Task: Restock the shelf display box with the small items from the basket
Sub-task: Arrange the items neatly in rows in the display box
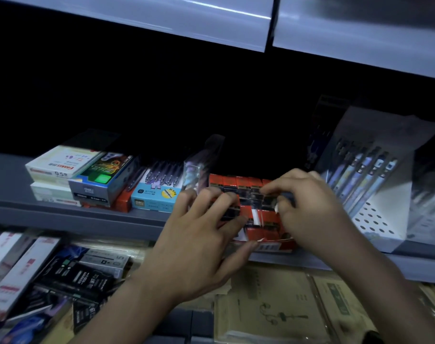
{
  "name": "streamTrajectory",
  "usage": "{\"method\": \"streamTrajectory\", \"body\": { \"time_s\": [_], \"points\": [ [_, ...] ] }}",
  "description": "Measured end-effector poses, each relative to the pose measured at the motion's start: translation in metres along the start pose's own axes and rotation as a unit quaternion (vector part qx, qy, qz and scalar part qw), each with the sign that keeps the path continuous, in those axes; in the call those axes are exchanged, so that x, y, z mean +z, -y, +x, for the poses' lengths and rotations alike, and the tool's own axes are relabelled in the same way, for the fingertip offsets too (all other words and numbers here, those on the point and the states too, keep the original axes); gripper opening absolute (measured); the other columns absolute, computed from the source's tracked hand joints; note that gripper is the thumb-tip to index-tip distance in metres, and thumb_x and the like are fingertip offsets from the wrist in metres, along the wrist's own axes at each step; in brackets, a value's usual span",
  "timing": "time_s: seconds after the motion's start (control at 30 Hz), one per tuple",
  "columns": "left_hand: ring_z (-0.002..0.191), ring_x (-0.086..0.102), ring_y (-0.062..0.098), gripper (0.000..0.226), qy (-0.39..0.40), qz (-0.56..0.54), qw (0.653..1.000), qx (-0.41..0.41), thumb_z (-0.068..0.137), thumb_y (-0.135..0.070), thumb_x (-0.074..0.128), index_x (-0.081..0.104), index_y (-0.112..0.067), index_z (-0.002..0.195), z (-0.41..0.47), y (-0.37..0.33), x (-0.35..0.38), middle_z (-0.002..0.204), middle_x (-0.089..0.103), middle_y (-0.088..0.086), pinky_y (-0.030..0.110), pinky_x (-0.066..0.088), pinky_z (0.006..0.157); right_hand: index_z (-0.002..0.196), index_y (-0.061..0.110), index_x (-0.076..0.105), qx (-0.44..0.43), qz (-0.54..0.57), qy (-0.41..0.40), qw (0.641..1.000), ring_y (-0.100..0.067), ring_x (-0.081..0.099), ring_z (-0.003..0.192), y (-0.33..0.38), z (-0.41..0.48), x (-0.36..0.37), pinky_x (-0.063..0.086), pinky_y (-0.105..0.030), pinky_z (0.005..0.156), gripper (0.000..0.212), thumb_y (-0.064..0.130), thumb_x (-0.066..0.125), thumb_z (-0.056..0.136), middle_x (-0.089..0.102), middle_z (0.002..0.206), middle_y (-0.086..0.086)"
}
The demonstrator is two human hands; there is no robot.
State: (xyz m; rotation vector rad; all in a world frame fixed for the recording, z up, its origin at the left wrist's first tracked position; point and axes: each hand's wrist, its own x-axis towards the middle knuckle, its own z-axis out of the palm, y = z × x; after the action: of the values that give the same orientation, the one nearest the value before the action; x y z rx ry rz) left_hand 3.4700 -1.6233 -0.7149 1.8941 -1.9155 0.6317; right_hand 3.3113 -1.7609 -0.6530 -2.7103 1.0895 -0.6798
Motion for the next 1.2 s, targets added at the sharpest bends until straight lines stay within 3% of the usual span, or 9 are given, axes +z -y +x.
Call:
{"method": "streamTrajectory", "body": {
  "time_s": [0.1, 0.2, 0.4, 0.5, 0.6, 0.67, 0.77, 0.87, 1.2],
  "points": [
    [0.125, 0.050, 0.028, 0.053, 0.006, 0.009, 1.000, -0.003, 0.102, -0.061, 0.041, 0.072, -0.023, 0.122, 0.000, -0.001, 0.001, 0.133, 0.058, 0.003, 0.047, 0.035, 0.099, 0.117, 0.030, 0.073, 0.026, -0.073, 0.026, 0.997, -0.012, 0.049, 0.102, -0.004, -0.005, -0.010, 0.041, -0.029, 0.083, 0.023, 0.027, 0.061, 0.098, 0.051, 0.102, 0.014],
    [0.125, 0.050, 0.029, 0.055, 0.006, 0.013, 1.000, -0.006, 0.103, -0.061, 0.038, 0.072, -0.023, 0.123, 0.001, -0.001, 0.001, 0.133, 0.057, 0.004, 0.048, 0.035, 0.099, 0.128, 0.029, 0.066, 0.057, -0.096, 0.106, 0.988, -0.012, 0.049, 0.107, 0.001, -0.004, -0.008, 0.046, -0.033, 0.092, 0.037, 0.044, 0.065, 0.095, 0.046, 0.106, 0.011],
    [0.126, 0.050, 0.030, 0.053, -0.008, -0.003, 1.000, 0.000, 0.102, -0.063, 0.039, 0.068, -0.029, 0.129, 0.001, -0.002, -0.001, 0.131, 0.058, 0.002, 0.048, 0.037, 0.098, 0.125, 0.029, 0.066, 0.064, -0.073, 0.180, 0.979, -0.016, 0.048, 0.113, 0.004, 0.007, -0.010, 0.045, -0.033, 0.097, 0.037, 0.045, 0.071, 0.092, 0.043, 0.112, 0.008],
    [0.127, 0.050, 0.029, 0.052, -0.007, -0.006, 1.000, -0.001, 0.102, -0.064, 0.040, 0.071, -0.030, 0.124, 0.001, -0.002, 0.000, 0.133, 0.058, 0.003, 0.049, 0.036, 0.099, 0.105, 0.035, 0.063, 0.072, -0.005, 0.160, 0.984, -0.010, 0.053, 0.100, 0.002, 0.006, -0.012, 0.045, -0.029, 0.083, 0.028, 0.038, 0.082, 0.084, 0.050, 0.105, 0.012],
    [0.126, 0.051, 0.030, 0.051, -0.006, -0.001, 1.000, -0.004, 0.101, -0.064, 0.041, 0.072, -0.028, 0.121, 0.001, -0.002, 0.002, 0.134, 0.058, 0.004, 0.049, 0.036, 0.099, 0.088, 0.034, 0.065, 0.085, 0.087, 0.101, 0.987, -0.004, 0.060, 0.067, -0.002, 0.005, -0.012, 0.048, -0.029, 0.063, 0.022, 0.027, 0.085, 0.082, 0.065, 0.080, 0.010],
    [0.125, 0.051, 0.030, 0.051, -0.009, 0.002, 1.000, -0.003, 0.102, -0.062, 0.041, 0.073, -0.026, 0.119, 0.002, -0.001, 0.003, 0.133, 0.059, 0.004, 0.048, 0.036, 0.098, 0.082, 0.030, 0.067, 0.086, 0.144, 0.045, 0.985, -0.003, 0.061, 0.058, 0.000, 0.007, -0.011, 0.051, -0.027, 0.060, 0.020, 0.020, 0.084, 0.083, 0.068, 0.069, 0.008],
    [0.123, 0.053, 0.030, 0.049, -0.025, -0.008, 1.000, -0.001, 0.102, -0.060, 0.043, 0.074, -0.025, 0.117, 0.003, -0.001, 0.003, 0.131, 0.060, 0.004, 0.048, 0.037, 0.096, 0.084, 0.030, 0.071, 0.097, 0.211, 0.009, 0.973, -0.001, 0.067, 0.066, 0.005, 0.014, -0.008, 0.056, -0.026, 0.066, 0.015, 0.020, 0.084, 0.084, 0.071, 0.072, 0.006],
    [0.118, 0.056, 0.029, 0.046, -0.056, -0.032, 0.998, -0.002, 0.103, -0.056, 0.043, 0.074, -0.022, 0.111, 0.004, -0.001, 0.002, 0.124, 0.063, 0.001, 0.045, 0.037, 0.093, 0.083, 0.027, 0.074, 0.122, 0.226, 0.036, 0.966, -0.004, 0.071, 0.067, 0.008, 0.017, 0.006, 0.062, -0.038, 0.073, 0.012, 0.024, 0.085, 0.082, 0.074, 0.068, 0.006],
    [0.125, 0.051, 0.027, 0.048, -0.010, -0.023, 1.000, 0.006, 0.103, -0.055, 0.040, 0.066, -0.024, 0.130, 0.005, -0.004, 0.002, 0.138, 0.058, -0.006, 0.048, 0.037, 0.098, 0.080, 0.034, 0.075, 0.094, 0.091, 0.002, 0.991, 0.000, 0.065, 0.072, 0.006, 0.014, 0.010, 0.056, -0.032, 0.070, 0.009, 0.039, 0.076, 0.088, 0.069, 0.069, 0.017]
  ]
}}
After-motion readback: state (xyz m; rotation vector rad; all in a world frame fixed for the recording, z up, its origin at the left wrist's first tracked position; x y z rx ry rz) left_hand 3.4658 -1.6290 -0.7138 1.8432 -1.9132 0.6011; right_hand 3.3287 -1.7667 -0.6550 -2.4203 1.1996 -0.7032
